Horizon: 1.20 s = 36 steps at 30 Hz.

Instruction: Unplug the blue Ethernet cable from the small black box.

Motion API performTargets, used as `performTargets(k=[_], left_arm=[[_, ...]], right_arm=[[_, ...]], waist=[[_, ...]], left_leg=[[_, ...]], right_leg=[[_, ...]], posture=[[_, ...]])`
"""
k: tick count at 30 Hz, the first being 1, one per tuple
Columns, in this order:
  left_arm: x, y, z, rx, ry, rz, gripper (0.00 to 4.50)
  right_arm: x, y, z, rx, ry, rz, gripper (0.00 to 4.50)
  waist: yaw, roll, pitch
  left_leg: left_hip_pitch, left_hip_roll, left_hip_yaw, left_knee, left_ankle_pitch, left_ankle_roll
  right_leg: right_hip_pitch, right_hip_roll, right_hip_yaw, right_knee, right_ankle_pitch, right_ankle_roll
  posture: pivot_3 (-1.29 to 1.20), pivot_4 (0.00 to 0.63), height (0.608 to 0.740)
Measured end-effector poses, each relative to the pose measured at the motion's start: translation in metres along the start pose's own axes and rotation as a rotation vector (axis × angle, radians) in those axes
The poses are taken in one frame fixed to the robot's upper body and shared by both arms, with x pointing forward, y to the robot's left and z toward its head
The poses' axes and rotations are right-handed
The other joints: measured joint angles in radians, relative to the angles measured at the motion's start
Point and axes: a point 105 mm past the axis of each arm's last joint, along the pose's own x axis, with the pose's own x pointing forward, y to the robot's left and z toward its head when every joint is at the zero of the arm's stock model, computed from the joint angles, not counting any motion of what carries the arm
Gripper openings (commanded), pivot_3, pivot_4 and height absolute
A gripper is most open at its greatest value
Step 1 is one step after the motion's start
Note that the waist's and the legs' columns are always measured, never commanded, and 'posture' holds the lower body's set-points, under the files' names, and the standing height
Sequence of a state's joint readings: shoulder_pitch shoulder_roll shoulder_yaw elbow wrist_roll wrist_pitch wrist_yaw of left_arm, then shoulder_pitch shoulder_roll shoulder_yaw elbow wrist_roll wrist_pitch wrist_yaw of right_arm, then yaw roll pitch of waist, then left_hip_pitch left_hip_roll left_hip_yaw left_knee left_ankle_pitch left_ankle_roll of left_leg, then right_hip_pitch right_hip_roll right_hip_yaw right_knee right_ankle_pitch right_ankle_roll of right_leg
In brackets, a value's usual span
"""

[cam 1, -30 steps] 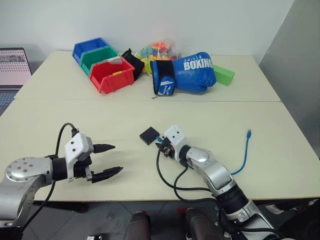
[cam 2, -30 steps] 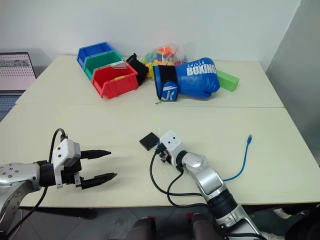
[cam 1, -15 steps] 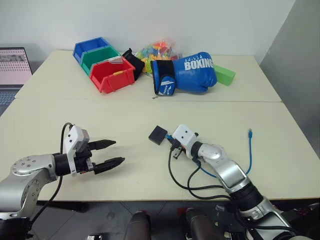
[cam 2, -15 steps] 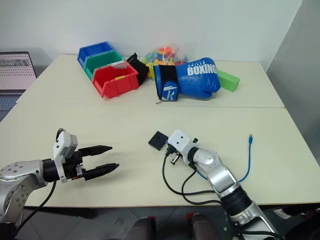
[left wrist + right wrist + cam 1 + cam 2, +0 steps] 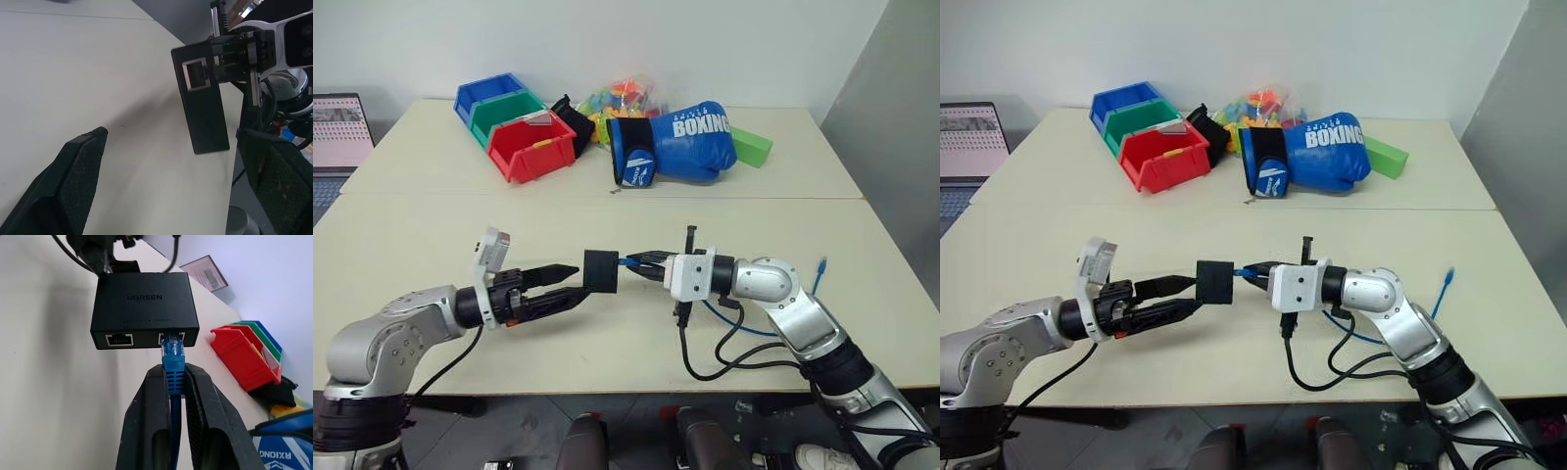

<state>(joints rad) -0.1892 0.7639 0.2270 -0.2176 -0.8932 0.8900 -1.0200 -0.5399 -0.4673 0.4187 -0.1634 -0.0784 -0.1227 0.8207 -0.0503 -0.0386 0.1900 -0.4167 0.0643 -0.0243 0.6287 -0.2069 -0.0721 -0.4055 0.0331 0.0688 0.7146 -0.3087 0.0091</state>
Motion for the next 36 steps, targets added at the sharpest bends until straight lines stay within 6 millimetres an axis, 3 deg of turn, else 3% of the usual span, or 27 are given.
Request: performTargets(k=[12, 16, 29, 36], left_arm=[[0.008, -0.007, 0.0, -0.034, 0.012, -0.031, 4.5], [0.011, -0.009, -0.001, -0.049, 0.006, -0.052, 3.79], [0.016, -0.014, -0.002, -0.071, -0.008, -0.093, 0.84], [0.016, -0.014, -0.002, -0.072, -0.008, -0.098, 0.79]], right_arm=[[0.0, 0.007, 0.001, -0.085, 0.013, 0.056, 0.13], [0.001, 0.007, 0.002, -0.107, 0.013, 0.063, 0.13], [0.002, 0.007, 0.005, -0.149, 0.002, 0.068, 0.13], [0.002, 0.007, 0.006, -0.169, -0.012, 0.074, 0.13]], waist=[[0.002, 0.0, 0.0], [0.002, 0.0, 0.0], [0.002, 0.0, 0.0], [0.002, 0.0, 0.0]], left_leg=[[0.0, 0.0, 0.0, 0.0, 0.0, 0.0], [0.0, 0.0, 0.0, 0.0, 0.0, 0.0], [0.0, 0.0, -0.001, 0.0, 0.0, 0.0], [0.0, 0.0, -0.001, 0.0, 0.0, 0.0]], right_leg=[[0.0, 0.0, 0.0, 0.0, 0.0, -0.001], [0.0, 0.0, 0.0, 0.0, 0.0, -0.001], [0.0, 0.0, 0.0, 0.0, 0.0, -0.001], [0.0, 0.0, 0.0, 0.0, 0.001, -0.001]], posture=[[0.0, 0.15, 0.74], [0.0, 0.15, 0.74], [0.0, 0.15, 0.74], [0.0, 0.15, 0.74]])
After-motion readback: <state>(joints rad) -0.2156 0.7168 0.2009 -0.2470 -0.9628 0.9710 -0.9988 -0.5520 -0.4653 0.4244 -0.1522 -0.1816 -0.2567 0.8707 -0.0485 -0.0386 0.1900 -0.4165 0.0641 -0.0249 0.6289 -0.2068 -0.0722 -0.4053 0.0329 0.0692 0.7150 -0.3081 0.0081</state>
